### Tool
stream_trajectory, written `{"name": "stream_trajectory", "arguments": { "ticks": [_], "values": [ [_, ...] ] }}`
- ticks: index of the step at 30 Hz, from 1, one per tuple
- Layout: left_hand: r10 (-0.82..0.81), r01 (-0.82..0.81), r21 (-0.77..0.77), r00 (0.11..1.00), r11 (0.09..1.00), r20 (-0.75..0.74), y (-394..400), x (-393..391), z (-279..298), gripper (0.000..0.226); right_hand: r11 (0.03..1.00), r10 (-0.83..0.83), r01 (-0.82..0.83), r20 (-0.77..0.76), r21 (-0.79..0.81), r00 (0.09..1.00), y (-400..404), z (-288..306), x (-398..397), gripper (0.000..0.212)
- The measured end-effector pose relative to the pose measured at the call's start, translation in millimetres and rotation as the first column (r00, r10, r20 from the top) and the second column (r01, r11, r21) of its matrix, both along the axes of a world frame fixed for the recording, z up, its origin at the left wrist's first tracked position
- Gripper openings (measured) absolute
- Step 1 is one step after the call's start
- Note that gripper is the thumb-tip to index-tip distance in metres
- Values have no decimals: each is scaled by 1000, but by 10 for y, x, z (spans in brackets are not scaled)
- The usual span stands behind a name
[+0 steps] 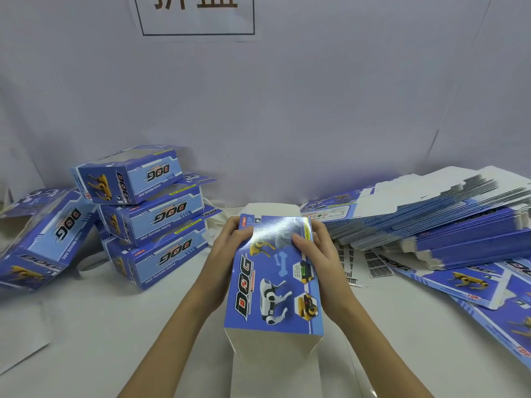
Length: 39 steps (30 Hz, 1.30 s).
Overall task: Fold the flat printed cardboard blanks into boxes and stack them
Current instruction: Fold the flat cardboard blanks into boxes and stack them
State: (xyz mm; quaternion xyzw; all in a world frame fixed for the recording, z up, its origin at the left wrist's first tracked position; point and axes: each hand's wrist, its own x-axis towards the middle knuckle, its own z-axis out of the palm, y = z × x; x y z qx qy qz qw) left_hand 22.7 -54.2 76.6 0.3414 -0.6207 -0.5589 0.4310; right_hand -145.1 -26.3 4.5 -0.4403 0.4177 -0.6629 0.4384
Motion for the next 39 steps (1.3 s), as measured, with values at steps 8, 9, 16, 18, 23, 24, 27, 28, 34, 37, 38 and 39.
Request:
{"name": "stream_trajectory", "arguments": {
  "ticks": [8,9,16,18,23,24,27,28,34,37,38,39],
  "values": [
    [-46,44,28,998,999,50,-166,176,-154,25,999,17,-18,-38,-45,999,27,28,52,40],
    [2,-4,32,999,999,51,-190,155,-198,14,999,25,-26,-40,-41,999,35,31,47,43],
    [217,-157,214,931,964,-295,-295,149,-433,74,1000,5,-5,10,-19,1000,34,9,8,40],
    [213,-106,325,924,940,-317,-344,147,-466,74,996,80,-85,190,21,978,49,6,-7,33],
    [-91,133,309,985,942,-146,-248,55,-627,72,975,200,-214,184,57,962,-4,76,115,38],
    [-88,141,316,980,938,-176,-245,45,-623,71,970,212,-228,172,81,962,-20,63,120,32],
    [58,13,252,960,968,-275,-331,77,-625,51,994,16,-32,151,105,988,-45,-48,18,17],
    [107,-34,240,949,970,-295,-352,110,-603,49,994,-10,-5,139,106,990,-32,-40,-43,24],
    [108,-34,242,948,970,-300,-500,196,-654,37,984,114,-102,-71,145,991,58,78,-100,77],
    [30,33,211,956,977,-291,-520,193,-672,32,982,107,-91,-97,165,990,63,4,-38,83],
    [27,33,199,956,979,-291,-507,200,-647,33,978,138,-125,-66,166,988,66,-15,-26,79],
    [20,34,181,957,983,-291,-526,217,-652,35,972,170,-158,-60,173,984,70,-15,-14,74]
  ]
}}
